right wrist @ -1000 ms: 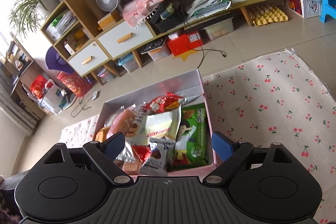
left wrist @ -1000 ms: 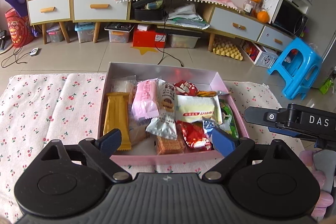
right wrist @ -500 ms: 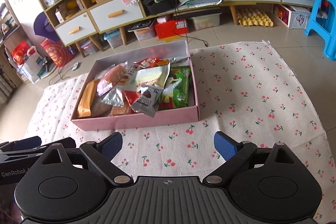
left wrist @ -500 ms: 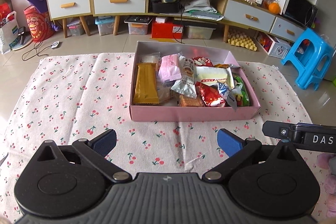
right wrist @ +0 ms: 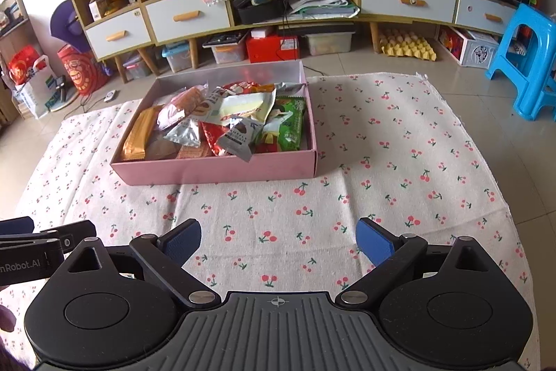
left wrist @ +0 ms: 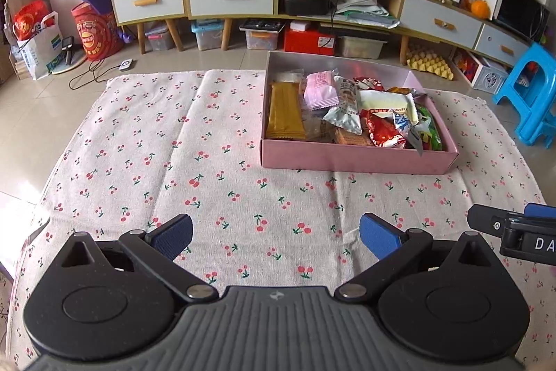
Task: Organize snacks
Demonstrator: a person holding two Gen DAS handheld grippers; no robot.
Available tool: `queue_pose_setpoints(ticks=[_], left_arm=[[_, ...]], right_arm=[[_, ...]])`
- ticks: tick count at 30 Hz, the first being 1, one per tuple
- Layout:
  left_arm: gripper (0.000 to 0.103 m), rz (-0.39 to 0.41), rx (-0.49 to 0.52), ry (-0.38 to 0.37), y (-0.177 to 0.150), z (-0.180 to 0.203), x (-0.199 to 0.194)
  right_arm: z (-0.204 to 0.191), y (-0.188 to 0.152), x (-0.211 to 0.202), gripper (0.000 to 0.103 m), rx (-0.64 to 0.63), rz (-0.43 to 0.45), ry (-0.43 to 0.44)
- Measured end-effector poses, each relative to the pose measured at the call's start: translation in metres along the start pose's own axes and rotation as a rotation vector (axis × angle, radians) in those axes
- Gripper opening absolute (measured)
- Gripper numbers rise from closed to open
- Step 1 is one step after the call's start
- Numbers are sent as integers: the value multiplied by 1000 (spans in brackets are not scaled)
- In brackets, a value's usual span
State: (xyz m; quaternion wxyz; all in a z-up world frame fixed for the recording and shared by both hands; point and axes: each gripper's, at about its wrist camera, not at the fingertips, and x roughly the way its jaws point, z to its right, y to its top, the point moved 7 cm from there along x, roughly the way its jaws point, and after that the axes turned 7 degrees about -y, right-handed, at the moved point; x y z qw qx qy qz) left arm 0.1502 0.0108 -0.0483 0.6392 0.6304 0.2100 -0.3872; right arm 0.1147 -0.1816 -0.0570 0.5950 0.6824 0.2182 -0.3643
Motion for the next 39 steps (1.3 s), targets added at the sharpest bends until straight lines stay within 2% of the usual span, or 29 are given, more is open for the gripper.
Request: queue_pose_setpoints(ticks=[5, 12, 39], left_arm=[[103, -19, -9, 37, -9, -5, 1], [102, -9, 2, 53, -10, -4, -3], [102, 7, 29, 50, -7, 2, -8]], right_arm=[[-8, -2, -2, 97, -66, 36, -28], [-7, -2, 1, 97, -23, 7, 0], [-10, -8, 4, 97, -40, -9, -8]])
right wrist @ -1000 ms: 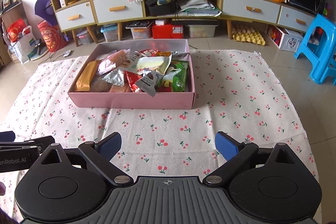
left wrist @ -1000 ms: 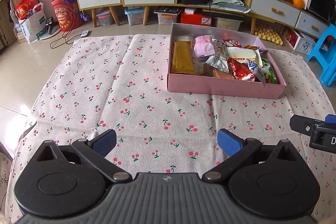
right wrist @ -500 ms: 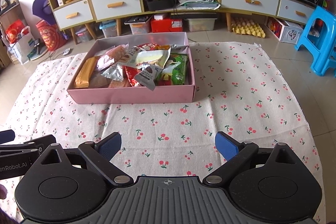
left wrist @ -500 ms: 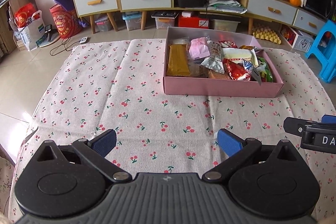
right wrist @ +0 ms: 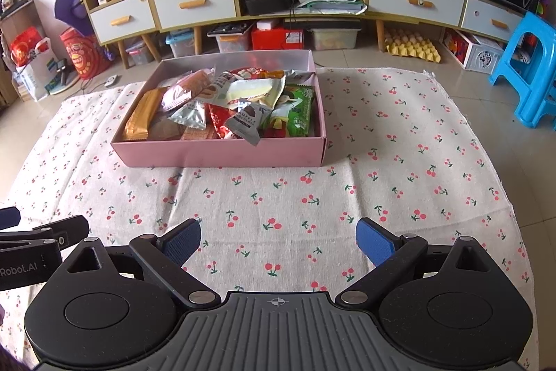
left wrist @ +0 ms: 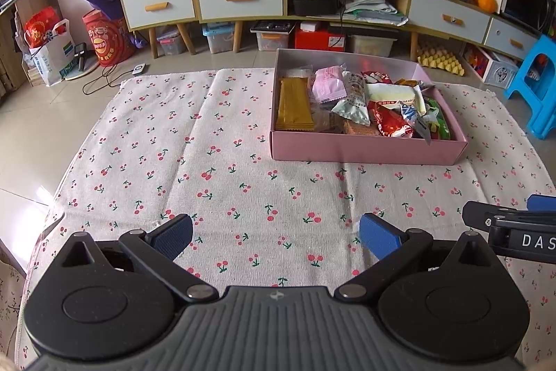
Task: Organize snacks
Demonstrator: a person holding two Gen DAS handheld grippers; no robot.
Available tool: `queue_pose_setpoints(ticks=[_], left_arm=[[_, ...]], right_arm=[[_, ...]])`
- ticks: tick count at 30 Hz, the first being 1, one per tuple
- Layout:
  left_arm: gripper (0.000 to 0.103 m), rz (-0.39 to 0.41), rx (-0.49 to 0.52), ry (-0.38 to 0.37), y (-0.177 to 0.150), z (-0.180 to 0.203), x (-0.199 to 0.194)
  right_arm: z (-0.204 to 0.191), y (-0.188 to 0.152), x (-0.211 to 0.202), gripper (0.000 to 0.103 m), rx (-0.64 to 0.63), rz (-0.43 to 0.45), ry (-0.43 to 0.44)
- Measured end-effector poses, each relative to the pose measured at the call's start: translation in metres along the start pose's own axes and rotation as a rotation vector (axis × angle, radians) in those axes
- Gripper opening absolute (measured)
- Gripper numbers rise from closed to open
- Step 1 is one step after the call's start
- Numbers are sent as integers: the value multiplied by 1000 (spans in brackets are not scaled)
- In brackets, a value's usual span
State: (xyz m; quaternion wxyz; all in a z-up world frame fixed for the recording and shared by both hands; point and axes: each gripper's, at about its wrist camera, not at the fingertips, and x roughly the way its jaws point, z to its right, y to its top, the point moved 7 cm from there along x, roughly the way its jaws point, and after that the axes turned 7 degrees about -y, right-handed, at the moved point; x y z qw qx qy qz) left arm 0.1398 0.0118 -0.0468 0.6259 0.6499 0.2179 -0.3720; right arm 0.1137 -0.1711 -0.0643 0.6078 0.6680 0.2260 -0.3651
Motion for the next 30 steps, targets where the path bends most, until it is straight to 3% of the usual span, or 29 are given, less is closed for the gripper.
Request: queue_pose_setpoints(ticks=[30], left_arm=[[102, 11, 0, -4, 2, 3, -4]], right_arm=[[0, -1, 0, 98, 0, -1, -2]])
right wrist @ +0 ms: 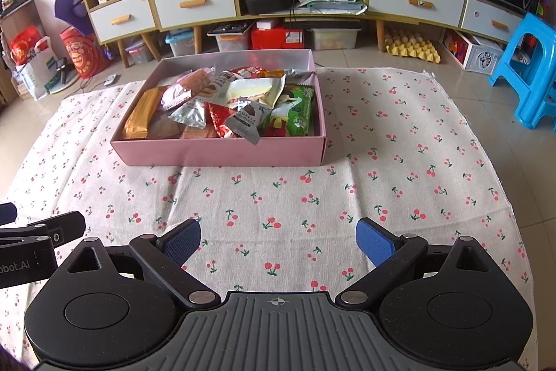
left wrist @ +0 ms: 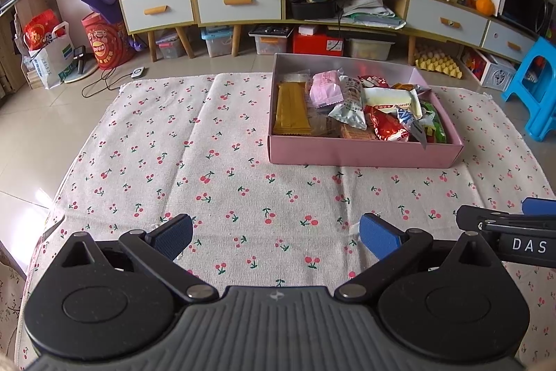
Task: Organize snacks
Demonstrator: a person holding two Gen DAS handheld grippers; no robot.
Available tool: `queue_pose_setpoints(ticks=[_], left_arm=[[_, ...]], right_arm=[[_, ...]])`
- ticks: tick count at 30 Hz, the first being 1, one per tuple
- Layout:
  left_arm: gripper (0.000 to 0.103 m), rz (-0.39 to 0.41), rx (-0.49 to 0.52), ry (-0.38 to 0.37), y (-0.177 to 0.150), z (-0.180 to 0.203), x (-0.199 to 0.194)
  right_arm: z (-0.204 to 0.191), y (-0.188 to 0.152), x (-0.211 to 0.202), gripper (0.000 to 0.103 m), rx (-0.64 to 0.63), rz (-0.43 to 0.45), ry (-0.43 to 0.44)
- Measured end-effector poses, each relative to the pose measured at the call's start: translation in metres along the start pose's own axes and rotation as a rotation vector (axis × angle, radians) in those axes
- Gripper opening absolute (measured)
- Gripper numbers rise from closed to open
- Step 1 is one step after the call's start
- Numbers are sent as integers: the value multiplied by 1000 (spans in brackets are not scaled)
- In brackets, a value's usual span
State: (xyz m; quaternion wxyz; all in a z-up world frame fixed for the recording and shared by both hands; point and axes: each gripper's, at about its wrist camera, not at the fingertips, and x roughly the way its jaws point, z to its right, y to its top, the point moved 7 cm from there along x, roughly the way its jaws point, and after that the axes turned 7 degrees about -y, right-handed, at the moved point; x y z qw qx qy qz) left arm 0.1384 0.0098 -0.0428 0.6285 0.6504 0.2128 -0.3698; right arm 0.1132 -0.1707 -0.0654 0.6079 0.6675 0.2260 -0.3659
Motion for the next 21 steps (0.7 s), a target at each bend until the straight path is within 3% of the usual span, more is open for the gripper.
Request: queue_pose_setpoints(ticks=[21], left_arm=[[102, -3, 0, -5, 0, 1, 0]], right_arm=[[-1, 0, 0, 98, -1, -1, 0]])
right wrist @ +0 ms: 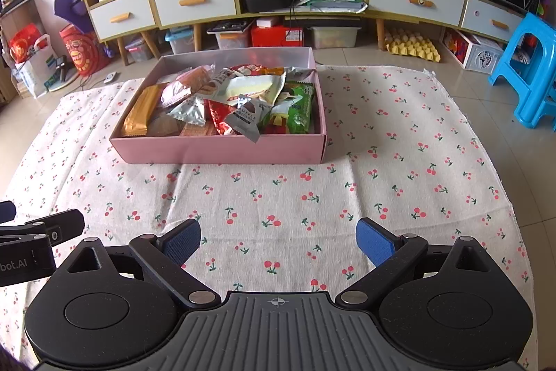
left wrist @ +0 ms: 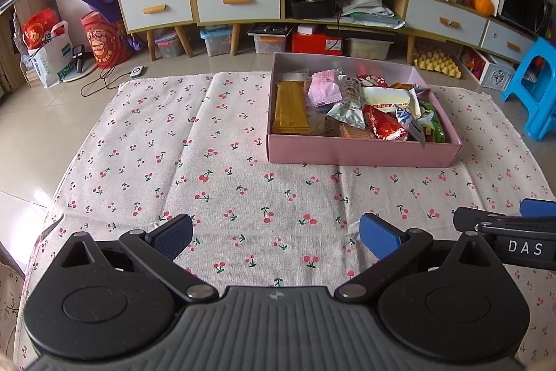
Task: Organize snacks
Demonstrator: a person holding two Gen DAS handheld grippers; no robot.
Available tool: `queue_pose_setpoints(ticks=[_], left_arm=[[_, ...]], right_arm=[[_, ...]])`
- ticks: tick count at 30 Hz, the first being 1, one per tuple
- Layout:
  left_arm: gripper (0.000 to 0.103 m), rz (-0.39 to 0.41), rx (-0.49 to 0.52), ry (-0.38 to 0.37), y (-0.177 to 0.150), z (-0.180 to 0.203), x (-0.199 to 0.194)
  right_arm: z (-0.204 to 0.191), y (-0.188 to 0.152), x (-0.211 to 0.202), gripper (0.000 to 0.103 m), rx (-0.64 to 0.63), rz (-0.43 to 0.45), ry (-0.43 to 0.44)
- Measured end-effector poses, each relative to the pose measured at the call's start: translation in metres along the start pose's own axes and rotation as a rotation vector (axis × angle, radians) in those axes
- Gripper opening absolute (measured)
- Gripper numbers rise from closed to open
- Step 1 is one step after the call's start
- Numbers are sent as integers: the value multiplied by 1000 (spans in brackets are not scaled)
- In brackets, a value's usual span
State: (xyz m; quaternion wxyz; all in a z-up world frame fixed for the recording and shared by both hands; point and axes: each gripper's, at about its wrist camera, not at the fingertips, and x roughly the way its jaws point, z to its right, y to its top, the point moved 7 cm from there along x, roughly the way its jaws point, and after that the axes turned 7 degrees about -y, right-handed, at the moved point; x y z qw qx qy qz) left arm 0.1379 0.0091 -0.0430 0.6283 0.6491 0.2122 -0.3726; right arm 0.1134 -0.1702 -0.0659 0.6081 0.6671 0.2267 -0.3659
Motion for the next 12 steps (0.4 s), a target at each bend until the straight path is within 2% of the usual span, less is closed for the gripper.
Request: queue_pose_setpoints(ticks=[12], left_arm=[[102, -6, 9, -7, -2, 1, 1]], right_arm=[[1, -5, 4, 98, -7, -6, -5]])
